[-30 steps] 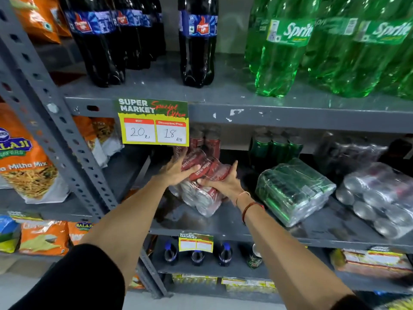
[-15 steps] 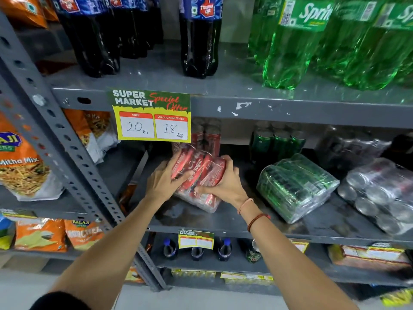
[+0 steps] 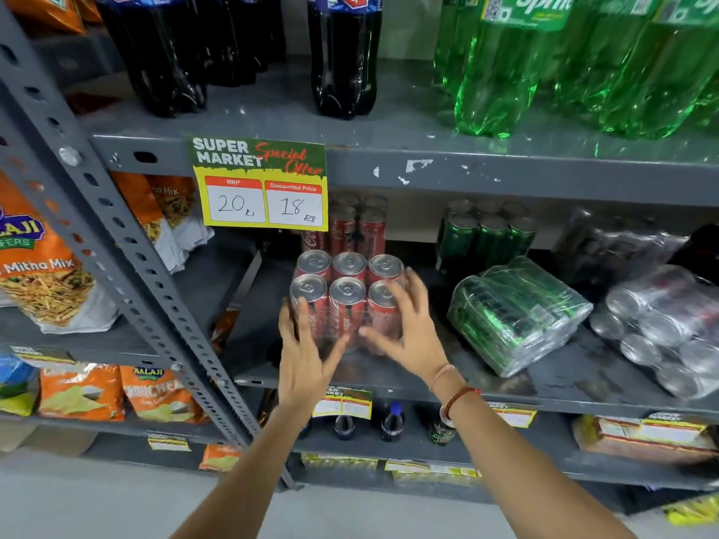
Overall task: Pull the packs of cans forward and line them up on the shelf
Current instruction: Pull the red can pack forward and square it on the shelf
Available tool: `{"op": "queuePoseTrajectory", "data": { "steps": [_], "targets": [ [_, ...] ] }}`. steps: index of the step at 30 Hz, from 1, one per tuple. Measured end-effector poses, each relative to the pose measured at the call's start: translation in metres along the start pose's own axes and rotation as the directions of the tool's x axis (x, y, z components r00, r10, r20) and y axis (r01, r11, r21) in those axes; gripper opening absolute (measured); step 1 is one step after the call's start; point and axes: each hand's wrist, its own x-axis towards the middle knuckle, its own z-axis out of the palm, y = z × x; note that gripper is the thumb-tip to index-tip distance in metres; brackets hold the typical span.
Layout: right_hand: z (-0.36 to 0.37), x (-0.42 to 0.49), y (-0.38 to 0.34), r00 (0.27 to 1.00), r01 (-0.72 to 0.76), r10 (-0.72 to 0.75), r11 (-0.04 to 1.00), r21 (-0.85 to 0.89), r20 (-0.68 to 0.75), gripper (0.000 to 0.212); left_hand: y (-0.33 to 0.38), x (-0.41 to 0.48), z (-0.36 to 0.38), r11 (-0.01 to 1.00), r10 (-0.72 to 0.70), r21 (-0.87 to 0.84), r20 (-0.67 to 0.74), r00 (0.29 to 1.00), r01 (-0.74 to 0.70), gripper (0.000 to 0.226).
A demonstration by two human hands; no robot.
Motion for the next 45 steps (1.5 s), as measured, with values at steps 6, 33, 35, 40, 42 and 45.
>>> {"op": "queuePoseTrajectory", "data": {
  "steps": [6, 33, 35, 40, 42, 45],
  "targets": [
    [-0.019, 0.072, -0.005, 0.916, -0.380, 0.305, 0.865, 0.328, 0.259, 0.053, 0.066, -0.003, 0.021, 0.936, -0.262, -0.286, -0.173, 0.949, 0.206, 0.085],
    [-0.004, 0.062, -0.042, 0.926, -0.351, 0.378, 0.860, 0.371, -0.003, 0.056, 0.071, 0.012, -0.006, 0.844, -0.426, -0.419, -0.147, 0.893, 0.334, 0.071],
    [-0.005, 0.094, -0.036, 0.934, -0.334, 0.274, 0.897, 0.290, 0.230, 0.063, 0.083, -0.007, 0.018, 0.852, -0.445, -0.374, -0.152, 0.882, 0.366, 0.094],
    [0.003, 0.119, -0.023, 0.830, -0.206, 0.205, 0.977, -0.056, 0.519, 0.057, 0.080, 0.003, 0.030, 0.855, -0.486, -0.290, -0.161, 0.859, 0.430, 0.109],
    [0.003, 0.113, -0.019, 0.875, -0.159, 0.190, 0.982, -0.106, 0.446, 0.062, 0.065, 0.007, 0.017, 0.880, -0.425, -0.298, -0.142, 0.894, 0.371, 0.099],
    [0.000, 0.093, -0.016, 0.925, -0.097, 0.165, 0.973, -0.207, 0.343, 0.071, 0.038, 0.022, -0.022, 0.902, -0.317, -0.298, 0.038, 0.948, 0.313, 0.095]
  ]
}}
